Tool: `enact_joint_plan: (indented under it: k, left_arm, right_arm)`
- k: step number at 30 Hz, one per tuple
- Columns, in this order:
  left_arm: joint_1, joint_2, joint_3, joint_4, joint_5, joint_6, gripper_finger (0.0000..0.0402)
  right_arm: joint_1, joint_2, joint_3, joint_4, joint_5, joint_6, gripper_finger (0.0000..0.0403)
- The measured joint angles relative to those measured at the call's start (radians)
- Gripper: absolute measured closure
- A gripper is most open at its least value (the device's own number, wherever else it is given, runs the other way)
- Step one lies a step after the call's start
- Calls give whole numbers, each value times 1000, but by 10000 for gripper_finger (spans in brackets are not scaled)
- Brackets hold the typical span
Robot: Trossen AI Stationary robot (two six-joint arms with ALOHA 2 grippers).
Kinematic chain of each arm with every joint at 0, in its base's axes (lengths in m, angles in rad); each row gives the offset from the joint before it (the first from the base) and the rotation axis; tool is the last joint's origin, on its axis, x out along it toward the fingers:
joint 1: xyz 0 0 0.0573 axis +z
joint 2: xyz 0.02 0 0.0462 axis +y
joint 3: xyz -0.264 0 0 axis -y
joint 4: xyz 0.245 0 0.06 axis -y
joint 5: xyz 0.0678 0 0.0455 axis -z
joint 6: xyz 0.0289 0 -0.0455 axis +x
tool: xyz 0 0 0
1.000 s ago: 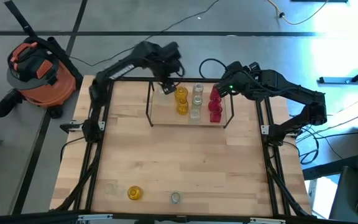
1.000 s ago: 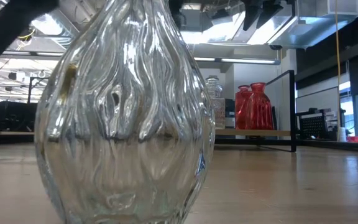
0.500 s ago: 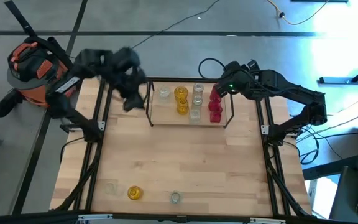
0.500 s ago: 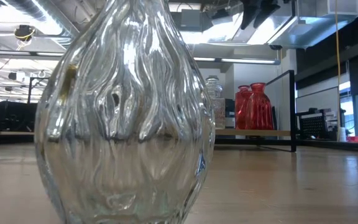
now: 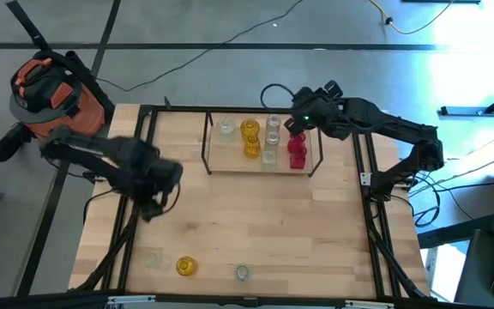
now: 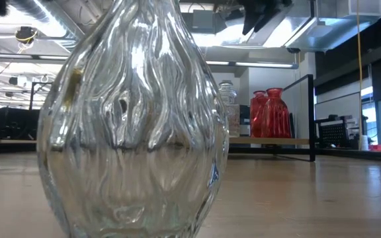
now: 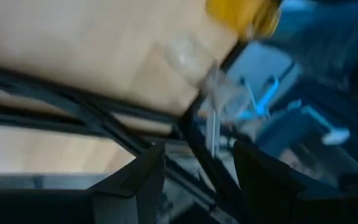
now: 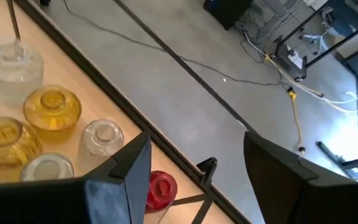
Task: Sort vases onto shelf
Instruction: Put the transparent vase on the shelf aligned with the other transparent vase
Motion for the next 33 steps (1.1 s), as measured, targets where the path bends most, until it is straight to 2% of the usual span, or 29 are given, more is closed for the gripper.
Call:
enact_joint_plan:
  k: [4, 7, 9, 11, 14, 17, 25, 33]
  left_arm:
    - [-142, -47, -126, 221, 78, -146, 219]
    - [-236, -69, -190, 420, 67, -259, 219]
    - [-295, -71, -221, 523, 15, -318, 219]
    - [-354, -69, -241, 580, -102, -358, 219]
    - [-440, -64, -246, 605, -282, -403, 219]
    - [-509, -59, -247, 599, -366, -458, 219]
    - [-658, -59, -247, 607, -426, -552, 219]
    - [-705, 1, -247, 635, -488, -601, 219]
  right_arm:
    - [0, 27, 0, -3, -36, -28, 192]
    - [0, 41, 0, -4, -71, -48, 192]
    - [0, 48, 0, -7, -83, -57, 192]
    - [0, 55, 0, -8, -88, -59, 192]
    - [0, 62, 0, -8, -88, -66, 192]
    - [0, 68, 0, -9, -90, -68, 192]
    - [-9, 68, 0, 22, -108, -130, 192]
    - [-53, 68, 0, 19, -185, -133, 192]
